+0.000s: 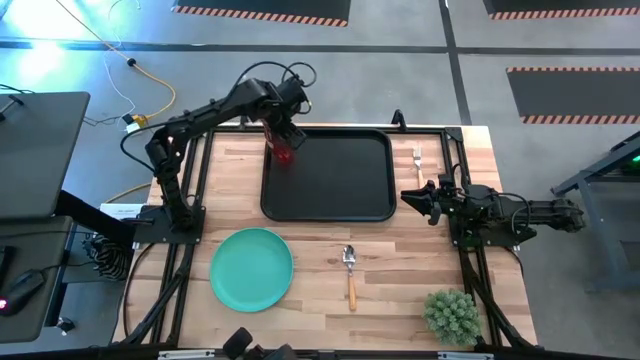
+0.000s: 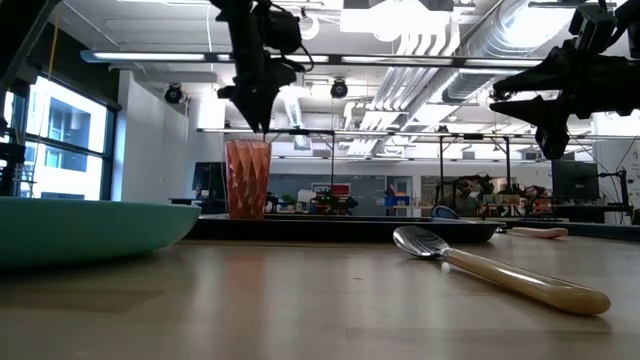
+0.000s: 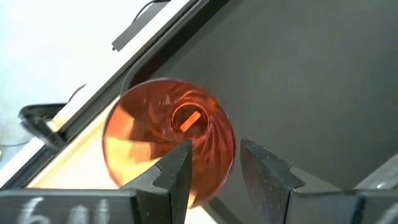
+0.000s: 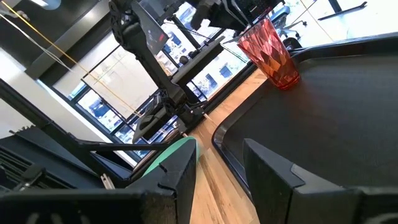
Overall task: Pick and place plate/cup/fork/spoon on tray
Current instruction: Put the orange fork on the right of the black tray
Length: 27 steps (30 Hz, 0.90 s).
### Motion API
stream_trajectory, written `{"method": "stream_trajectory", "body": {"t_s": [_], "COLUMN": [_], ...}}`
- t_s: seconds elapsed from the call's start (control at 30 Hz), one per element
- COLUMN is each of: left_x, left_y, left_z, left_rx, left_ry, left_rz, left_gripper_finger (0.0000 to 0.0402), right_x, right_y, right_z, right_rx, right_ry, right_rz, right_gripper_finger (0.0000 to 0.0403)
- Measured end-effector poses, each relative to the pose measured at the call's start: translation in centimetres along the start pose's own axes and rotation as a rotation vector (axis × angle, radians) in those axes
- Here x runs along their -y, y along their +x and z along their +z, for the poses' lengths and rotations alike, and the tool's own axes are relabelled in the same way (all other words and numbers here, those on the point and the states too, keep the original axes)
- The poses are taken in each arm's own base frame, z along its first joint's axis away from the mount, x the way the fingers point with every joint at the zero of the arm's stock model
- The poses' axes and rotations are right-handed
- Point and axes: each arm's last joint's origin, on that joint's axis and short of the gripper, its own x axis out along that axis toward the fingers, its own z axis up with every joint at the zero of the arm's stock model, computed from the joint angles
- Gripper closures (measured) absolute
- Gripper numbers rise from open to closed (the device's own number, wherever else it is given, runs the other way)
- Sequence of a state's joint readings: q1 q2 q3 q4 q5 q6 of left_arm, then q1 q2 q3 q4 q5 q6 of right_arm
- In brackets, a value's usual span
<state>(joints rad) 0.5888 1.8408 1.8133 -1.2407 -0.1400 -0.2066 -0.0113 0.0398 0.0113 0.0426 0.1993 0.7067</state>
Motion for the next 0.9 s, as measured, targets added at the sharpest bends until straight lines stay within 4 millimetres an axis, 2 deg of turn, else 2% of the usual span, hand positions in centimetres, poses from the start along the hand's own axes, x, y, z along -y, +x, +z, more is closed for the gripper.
{"method": "stream_trajectory", "body": {"t_s": [0.27,0.6,0.77,0.9], "left_x": [-0.1,0.7,1.8,2.3], "left_y": [-4.1,-9.3,-10.0,-9.9], "left_z": [-0.4,-3.0,-4.9,-6.5], "left_rx": [0.02,0.164,0.206,0.242], "left_ry": [0.009,0.078,0.122,0.125], "left_rz": [-0.071,-0.13,-0.163,-0.189], "left_gripper_finger": [0.0275,0.0275,0.0275,0.0275], "right_x": [-0.7,-1.8,-2.4,-3.4], "right_y": [-0.1,-0.5,-0.9,-1.4], "right_z": [0.8,2.5,3.8,5.4], "right_rx": [0.083,0.281,0.382,0.38], "right_ry": [0.04,0.052,0.006,-0.034], "right_rz": [0.07,0.16,0.113,0.062], "right_gripper_finger": [0.0279,0.0279,0.0279,0.0279]}}
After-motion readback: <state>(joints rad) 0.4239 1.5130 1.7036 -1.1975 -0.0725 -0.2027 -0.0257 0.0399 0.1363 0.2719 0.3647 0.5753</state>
